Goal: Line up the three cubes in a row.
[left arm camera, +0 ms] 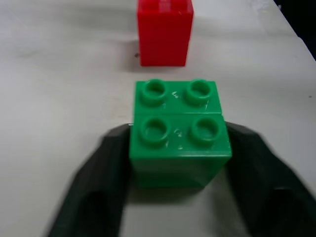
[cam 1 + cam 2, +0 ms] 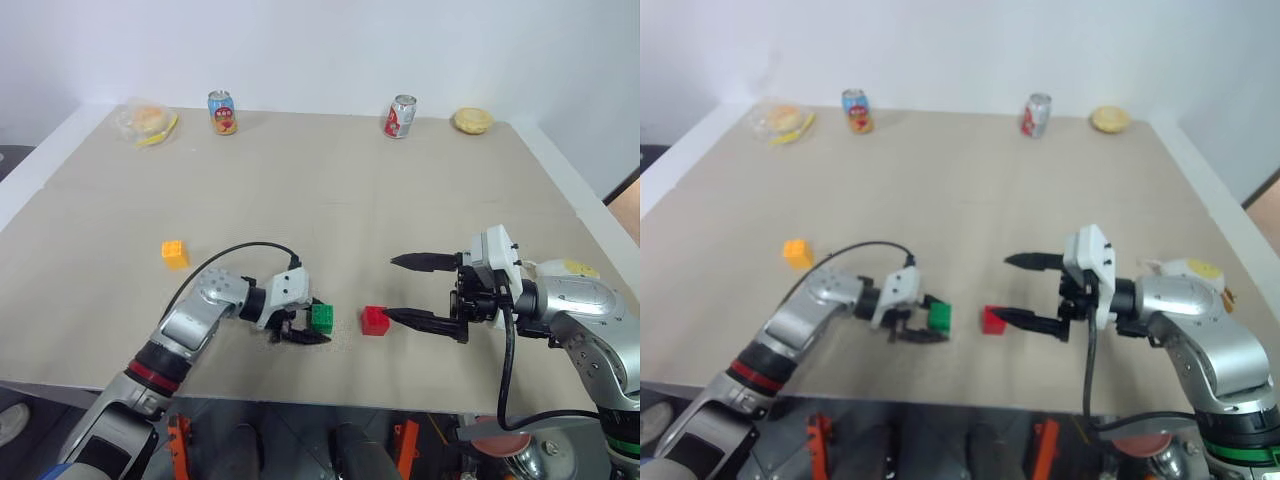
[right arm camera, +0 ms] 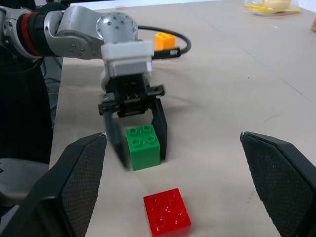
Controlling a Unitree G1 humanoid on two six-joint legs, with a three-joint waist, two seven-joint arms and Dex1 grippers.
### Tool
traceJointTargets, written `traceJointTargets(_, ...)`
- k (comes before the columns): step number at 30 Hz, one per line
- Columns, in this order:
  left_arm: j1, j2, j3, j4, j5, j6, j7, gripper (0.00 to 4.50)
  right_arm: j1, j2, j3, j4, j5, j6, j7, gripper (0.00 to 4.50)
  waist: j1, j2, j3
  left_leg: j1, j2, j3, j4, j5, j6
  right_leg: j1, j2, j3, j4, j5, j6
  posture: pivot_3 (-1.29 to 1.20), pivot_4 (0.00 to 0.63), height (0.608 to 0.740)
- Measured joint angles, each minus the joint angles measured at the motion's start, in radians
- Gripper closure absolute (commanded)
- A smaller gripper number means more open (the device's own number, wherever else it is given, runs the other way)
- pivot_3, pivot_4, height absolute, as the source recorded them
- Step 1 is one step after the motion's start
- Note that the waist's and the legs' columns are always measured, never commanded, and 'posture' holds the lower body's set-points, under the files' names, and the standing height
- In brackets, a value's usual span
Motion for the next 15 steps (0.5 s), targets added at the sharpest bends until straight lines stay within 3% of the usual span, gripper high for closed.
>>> traceJointTargets(2, 0.000, -0.001, 0.000, 0.000, -0.003, 0.000, -0.002, 0.05, 0.000, 0.000, 0.000, 0.000, 0.000, 0.000, 0.001, 0.00, 0.000, 0.000, 0.000, 0.000, 0.000, 0.000, 0.000, 0.000, 0.000, 0.000, 0.000, 0.000, 0.000, 0.000, 0.000, 0.00, 0.150, 0.733)
traceJointTargets(9, 0.008, 0.004, 0.053, -0.078, -0.072, 0.051, 0.016, 0.05, -0.027, 0.000, 0.001, 0.002, 0.021, 0.003, 0.013, 0.00, -0.001, 0.000, 0.000, 0.000, 0.000, 0.000, 0.000, 0.000, 0.000, 0.000, 0.000, 0.000, 0.000, 0.000, 0.000, 0.00, 0.150, 0.733)
traceJointTargets(12, 0.037, 0.023, 0.194, -0.191, -0.167, 0.161, 0.103, 0.05, -0.069, 0.015, 0.001, 0.004, 0.060, 0.017, 0.019, 0.00, -0.003, 0.000, 0.000, 0.001, 0.001, 0.000, 0.000, 0.000, 0.000, 0.000, 0.001, 0.000, 0.000, 0.000, 0.000, 0.00, 0.150, 0.733)
traceJointTargets(15, 0.100, -0.003, 0.393, -0.326, -0.217, 0.249, 0.332, 0.05, -0.147, 0.061, 0.012, 0.020, 0.089, 0.026, 0.013, 0.00, -0.003, 0.000, 0.000, 0.001, 0.002, 0.000, 0.000, 0.000, 0.000, 0.001, 0.001, 0.000, 0.000, 0.000, 0.000, 0.00, 0.150, 0.733)
